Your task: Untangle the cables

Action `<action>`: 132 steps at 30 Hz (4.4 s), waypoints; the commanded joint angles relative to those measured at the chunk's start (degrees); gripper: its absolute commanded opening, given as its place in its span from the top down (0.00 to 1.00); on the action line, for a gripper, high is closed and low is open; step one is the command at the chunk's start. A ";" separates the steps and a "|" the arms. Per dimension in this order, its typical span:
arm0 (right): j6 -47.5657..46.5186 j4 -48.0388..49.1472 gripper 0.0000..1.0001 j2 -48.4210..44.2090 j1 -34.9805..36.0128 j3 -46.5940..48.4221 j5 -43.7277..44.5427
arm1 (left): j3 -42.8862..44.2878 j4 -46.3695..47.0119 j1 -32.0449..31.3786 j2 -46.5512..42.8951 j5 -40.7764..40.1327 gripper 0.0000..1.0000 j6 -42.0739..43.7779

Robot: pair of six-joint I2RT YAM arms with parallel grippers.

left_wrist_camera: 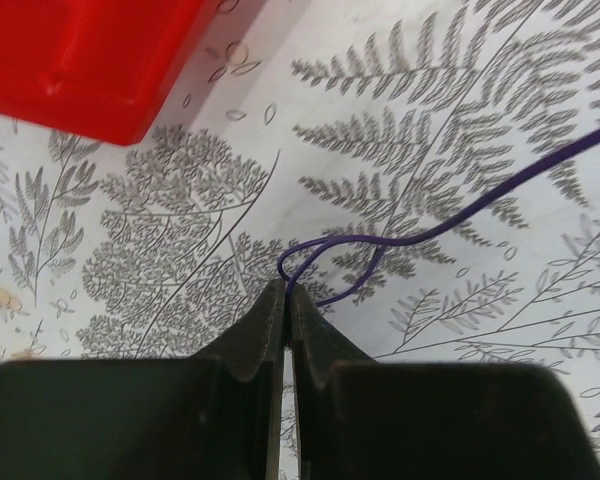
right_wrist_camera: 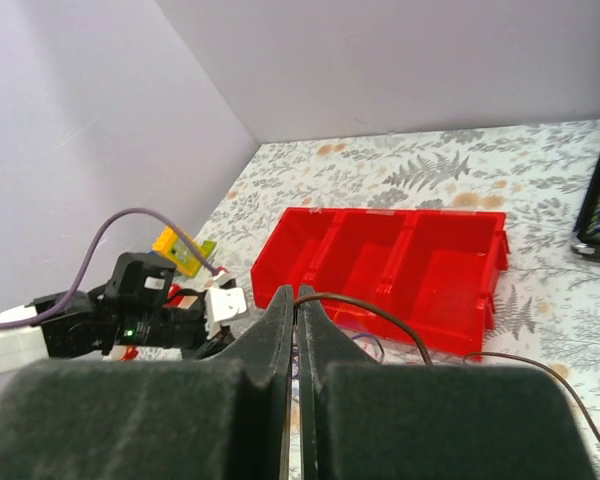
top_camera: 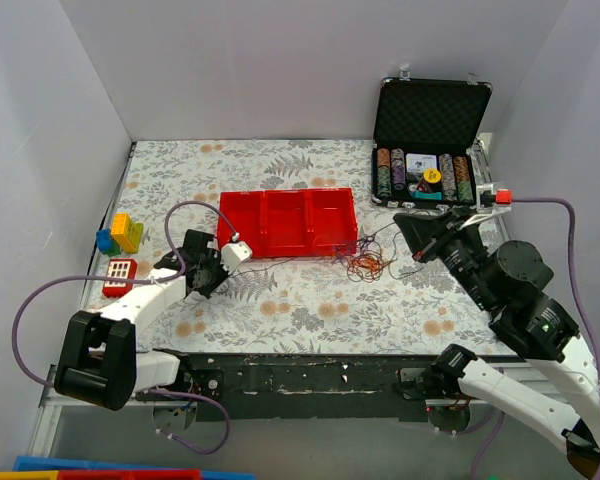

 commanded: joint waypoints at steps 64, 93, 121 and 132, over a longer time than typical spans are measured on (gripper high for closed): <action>1.44 7.22 0.99 7.77 2.74 -15.74 0.65 | 50.01 -10.23 8.14 0.19 21.53 1.00 -16.01; 3.10 7.31 0.99 7.95 2.74 -16.89 -1.89 | 29.61 10.60 7.00 8.80 7.55 1.00 -14.43; 4.07 10.12 0.99 9.44 2.65 -16.01 -7.08 | 28.73 8.68 -2.32 16.99 -1.61 0.28 -19.26; 4.42 15.65 0.99 13.30 2.74 -15.84 -12.88 | 34.44 -3.46 -3.37 3.10 26.59 0.02 -21.10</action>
